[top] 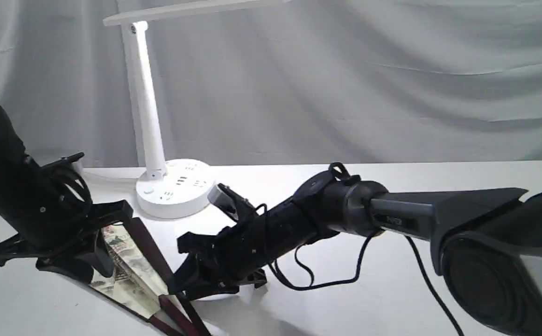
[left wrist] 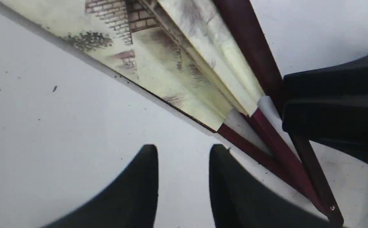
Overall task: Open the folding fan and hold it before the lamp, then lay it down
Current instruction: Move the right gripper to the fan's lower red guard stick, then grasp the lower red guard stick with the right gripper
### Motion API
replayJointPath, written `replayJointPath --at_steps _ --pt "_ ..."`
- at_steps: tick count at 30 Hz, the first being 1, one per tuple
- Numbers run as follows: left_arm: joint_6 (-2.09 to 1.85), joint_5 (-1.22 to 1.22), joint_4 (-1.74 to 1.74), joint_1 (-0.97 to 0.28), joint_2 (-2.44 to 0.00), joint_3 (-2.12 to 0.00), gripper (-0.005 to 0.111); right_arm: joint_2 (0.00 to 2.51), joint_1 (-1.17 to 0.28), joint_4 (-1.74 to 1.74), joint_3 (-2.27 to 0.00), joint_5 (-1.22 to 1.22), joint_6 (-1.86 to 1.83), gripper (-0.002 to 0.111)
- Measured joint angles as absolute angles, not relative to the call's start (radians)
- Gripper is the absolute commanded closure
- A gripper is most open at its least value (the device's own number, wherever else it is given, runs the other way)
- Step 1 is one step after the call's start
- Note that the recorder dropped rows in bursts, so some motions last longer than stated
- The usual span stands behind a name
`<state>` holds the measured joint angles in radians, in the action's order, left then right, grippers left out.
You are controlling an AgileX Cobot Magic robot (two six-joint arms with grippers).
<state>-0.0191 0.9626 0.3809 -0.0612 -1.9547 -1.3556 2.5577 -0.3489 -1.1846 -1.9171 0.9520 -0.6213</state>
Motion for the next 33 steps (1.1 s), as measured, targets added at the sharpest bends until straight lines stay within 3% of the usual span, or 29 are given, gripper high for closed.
replayJointPath --at_steps 18,33 --pt "-0.038 0.955 0.381 -0.061 -1.955 -1.356 0.079 2.581 -0.349 -1.274 -1.926 1.003 -0.605 0.074" --pt "-0.045 0.952 0.381 -0.061 -1.955 -1.356 0.079 2.572 -0.349 -1.111 -1.937 0.984 -0.452 0.074"
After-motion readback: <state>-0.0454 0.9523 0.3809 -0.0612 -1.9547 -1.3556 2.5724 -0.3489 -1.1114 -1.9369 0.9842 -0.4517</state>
